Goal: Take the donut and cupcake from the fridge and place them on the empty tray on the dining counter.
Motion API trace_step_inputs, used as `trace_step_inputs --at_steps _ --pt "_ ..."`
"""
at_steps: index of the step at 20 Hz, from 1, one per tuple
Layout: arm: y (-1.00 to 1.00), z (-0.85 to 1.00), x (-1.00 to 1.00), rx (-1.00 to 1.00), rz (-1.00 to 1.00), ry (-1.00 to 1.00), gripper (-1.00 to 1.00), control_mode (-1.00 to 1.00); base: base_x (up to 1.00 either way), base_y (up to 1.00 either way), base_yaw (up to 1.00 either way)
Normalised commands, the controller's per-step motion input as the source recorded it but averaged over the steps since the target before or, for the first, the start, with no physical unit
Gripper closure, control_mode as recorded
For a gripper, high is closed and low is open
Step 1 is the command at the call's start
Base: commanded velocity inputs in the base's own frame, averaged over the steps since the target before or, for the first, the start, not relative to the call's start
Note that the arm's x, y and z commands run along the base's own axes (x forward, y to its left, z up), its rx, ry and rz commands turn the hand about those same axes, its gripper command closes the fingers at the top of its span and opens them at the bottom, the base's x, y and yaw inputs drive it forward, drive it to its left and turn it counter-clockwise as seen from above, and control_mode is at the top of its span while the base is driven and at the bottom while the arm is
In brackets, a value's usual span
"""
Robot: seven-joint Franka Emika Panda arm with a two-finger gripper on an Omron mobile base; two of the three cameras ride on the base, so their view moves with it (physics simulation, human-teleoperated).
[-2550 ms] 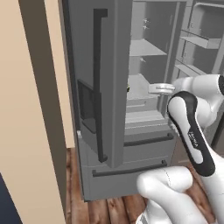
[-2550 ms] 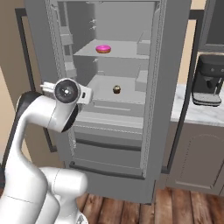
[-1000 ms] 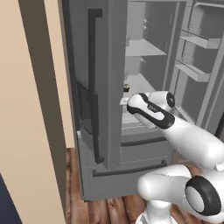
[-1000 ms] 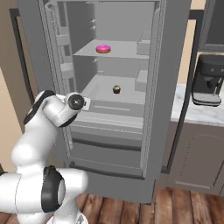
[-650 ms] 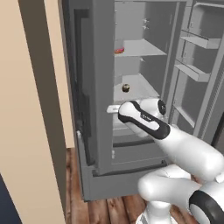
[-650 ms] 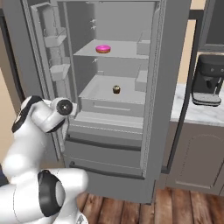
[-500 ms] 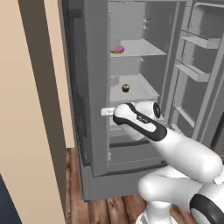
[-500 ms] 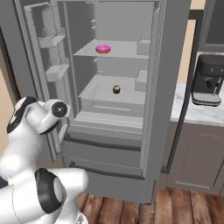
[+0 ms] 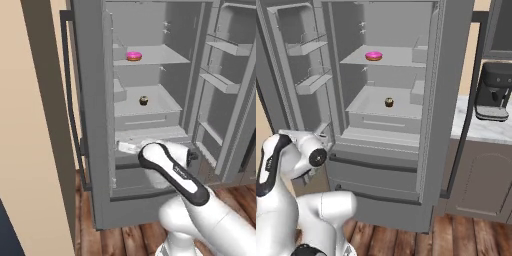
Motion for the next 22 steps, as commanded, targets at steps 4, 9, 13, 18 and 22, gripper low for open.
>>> trace_step_inputs --at_steps 4,9,13,18,22 --pt "-1.0 0.98 -0.84 0.05 -0.05 -0.21 -1.0 -1.0 0.0 0.0 0.0" --pt "-0.92 0.96 -0.31 0.0 -0.02 -0.05 -1.0 -1.0 0.0 0.0 0.0" --pt "-0.98 0.81 -0.05 -0.11 -0.09 0.26 -1.0 -1.0 0.0 0.0 0.0" --pt "-0.98 0.87 -0.04 -0.14 -0.11 0.44 -1.0 -1.0 0.0 0.0 0.0" --pt "-0.78 0.9 -0.34 -0.29 -0.13 0.46 -1.0 -1.0 0.0 0.0 0.0"
